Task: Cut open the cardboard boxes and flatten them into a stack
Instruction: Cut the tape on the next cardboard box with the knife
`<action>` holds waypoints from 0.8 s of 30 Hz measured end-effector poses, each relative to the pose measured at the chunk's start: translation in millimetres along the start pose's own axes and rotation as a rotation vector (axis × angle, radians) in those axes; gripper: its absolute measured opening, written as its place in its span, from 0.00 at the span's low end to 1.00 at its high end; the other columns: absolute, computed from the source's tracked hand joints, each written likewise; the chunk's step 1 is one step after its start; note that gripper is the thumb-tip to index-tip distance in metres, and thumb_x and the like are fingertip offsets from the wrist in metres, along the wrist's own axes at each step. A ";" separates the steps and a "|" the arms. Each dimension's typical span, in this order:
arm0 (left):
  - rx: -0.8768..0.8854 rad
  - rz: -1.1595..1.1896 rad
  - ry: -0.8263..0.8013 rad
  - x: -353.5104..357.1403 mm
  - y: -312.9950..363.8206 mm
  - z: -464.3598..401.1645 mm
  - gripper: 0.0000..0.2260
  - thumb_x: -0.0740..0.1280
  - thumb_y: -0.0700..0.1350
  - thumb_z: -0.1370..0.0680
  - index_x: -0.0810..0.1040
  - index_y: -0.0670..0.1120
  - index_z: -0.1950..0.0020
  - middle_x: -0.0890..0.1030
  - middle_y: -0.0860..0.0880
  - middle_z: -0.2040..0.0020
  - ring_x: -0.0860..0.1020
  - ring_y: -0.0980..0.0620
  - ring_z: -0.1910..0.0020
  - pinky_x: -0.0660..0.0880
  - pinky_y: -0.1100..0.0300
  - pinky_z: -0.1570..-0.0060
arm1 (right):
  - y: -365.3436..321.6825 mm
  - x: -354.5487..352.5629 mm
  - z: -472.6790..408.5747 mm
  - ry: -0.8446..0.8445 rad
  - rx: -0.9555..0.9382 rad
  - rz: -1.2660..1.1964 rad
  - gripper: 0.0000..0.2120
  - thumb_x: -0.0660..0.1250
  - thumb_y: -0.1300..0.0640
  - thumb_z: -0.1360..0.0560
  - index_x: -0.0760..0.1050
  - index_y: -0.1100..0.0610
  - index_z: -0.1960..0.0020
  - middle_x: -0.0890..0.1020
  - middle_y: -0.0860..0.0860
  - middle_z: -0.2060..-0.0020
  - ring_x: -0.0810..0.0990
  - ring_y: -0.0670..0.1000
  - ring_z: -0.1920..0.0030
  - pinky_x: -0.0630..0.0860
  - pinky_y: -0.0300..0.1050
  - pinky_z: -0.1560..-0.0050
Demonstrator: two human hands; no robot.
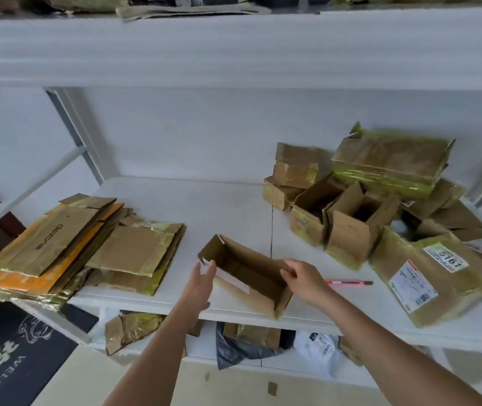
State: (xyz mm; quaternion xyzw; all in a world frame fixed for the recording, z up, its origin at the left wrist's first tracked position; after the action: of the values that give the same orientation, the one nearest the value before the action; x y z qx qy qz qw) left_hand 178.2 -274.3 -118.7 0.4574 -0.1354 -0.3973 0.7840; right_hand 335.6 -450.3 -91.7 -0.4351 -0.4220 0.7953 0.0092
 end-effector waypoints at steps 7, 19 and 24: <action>-0.041 0.018 -0.048 6.0 -17.7 -5.4 0.27 0.59 0.60 0.19 0.59 0.53 0.22 0.68 0.45 0.27 0.75 0.41 0.36 0.73 0.46 0.36 | -6.3 7.4 -4.9 -0.077 -0.044 -0.103 0.28 0.59 0.41 0.19 0.59 0.46 0.22 0.65 0.46 0.25 0.62 0.50 0.24 0.64 0.48 0.28; -0.058 0.158 0.049 24.8 -22.3 -16.3 0.20 0.54 0.56 0.15 0.63 0.55 0.24 0.70 0.44 0.30 0.77 0.42 0.42 0.75 0.49 0.44 | -22.8 21.4 -15.7 -0.060 -0.237 0.156 0.08 0.66 0.53 0.21 0.77 0.56 0.56 0.70 0.47 0.28 0.77 0.51 0.41 0.72 0.42 0.46; -0.149 0.414 0.093 27.7 -34.4 -16.4 0.18 0.57 0.49 0.15 0.68 0.48 0.26 0.75 0.44 0.36 0.78 0.39 0.42 0.77 0.45 0.42 | 7.8 0.8 -6.3 -0.137 0.031 -0.419 0.11 0.62 0.51 0.18 0.77 0.57 0.48 0.82 0.56 0.52 0.80 0.54 0.52 0.73 0.41 0.52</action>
State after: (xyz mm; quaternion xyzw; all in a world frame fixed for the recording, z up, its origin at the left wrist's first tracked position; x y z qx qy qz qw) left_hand 188.4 -294.1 -160.2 0.3785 -0.1608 -0.2153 0.8857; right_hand 342.3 -450.8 -99.1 -0.2826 -0.4905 0.8102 0.1523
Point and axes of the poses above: each hand's wrist, its own z-axis away from the middle knuckle, its own x-axis out of the palm, y = z × x, the point moved 9 cm from there along -z, towards the middle knuckle
